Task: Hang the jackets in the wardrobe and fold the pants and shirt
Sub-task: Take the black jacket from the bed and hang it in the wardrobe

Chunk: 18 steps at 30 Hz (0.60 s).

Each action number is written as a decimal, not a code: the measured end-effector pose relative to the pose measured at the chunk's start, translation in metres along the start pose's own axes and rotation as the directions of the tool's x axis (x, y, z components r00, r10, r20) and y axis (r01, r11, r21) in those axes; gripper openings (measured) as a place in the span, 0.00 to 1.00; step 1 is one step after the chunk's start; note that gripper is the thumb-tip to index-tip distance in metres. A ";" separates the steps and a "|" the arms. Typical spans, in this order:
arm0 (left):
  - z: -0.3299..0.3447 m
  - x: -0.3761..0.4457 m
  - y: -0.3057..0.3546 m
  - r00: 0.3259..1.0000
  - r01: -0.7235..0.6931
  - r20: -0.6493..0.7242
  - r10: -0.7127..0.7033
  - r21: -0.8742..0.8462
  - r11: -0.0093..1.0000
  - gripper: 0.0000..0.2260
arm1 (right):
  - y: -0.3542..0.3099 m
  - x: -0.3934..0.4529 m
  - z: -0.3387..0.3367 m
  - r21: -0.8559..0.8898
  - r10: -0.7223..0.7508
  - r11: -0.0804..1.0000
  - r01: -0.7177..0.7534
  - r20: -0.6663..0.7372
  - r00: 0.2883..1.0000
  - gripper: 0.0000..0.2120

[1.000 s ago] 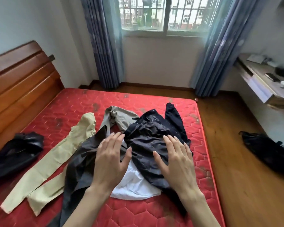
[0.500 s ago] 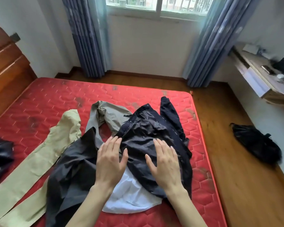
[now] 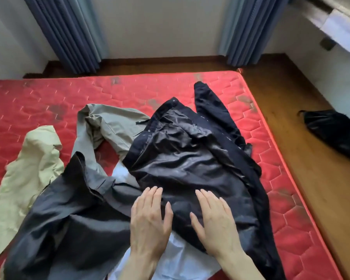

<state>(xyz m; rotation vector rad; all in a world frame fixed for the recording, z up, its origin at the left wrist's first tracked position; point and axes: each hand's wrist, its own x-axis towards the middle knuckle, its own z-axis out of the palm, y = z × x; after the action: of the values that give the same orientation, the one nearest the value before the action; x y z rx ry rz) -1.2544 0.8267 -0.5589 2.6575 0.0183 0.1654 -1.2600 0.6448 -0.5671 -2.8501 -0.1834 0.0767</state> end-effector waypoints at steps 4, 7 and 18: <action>0.072 0.007 -0.019 0.996 -0.052 0.079 0.049 0.036 0.998 0.18 | 0.031 0.007 0.058 0.002 0.090 0.996 -0.091 0.122 0.988 0.31; 0.120 0.015 -0.028 0.986 -0.108 0.133 0.101 0.049 0.993 0.20 | 0.052 0.010 0.094 -0.022 0.153 0.988 -0.151 0.124 0.980 0.33; 0.235 0.069 -0.006 0.837 -0.463 0.413 0.359 0.185 0.866 0.24 | 0.138 0.023 0.161 -0.199 0.388 0.914 -0.354 0.172 0.905 0.34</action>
<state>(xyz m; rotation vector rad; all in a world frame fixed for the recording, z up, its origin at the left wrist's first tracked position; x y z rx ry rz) -1.1574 0.7272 -0.7605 2.8919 -0.7179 -0.2166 -1.2323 0.5611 -0.7613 -2.9970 0.3345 0.4613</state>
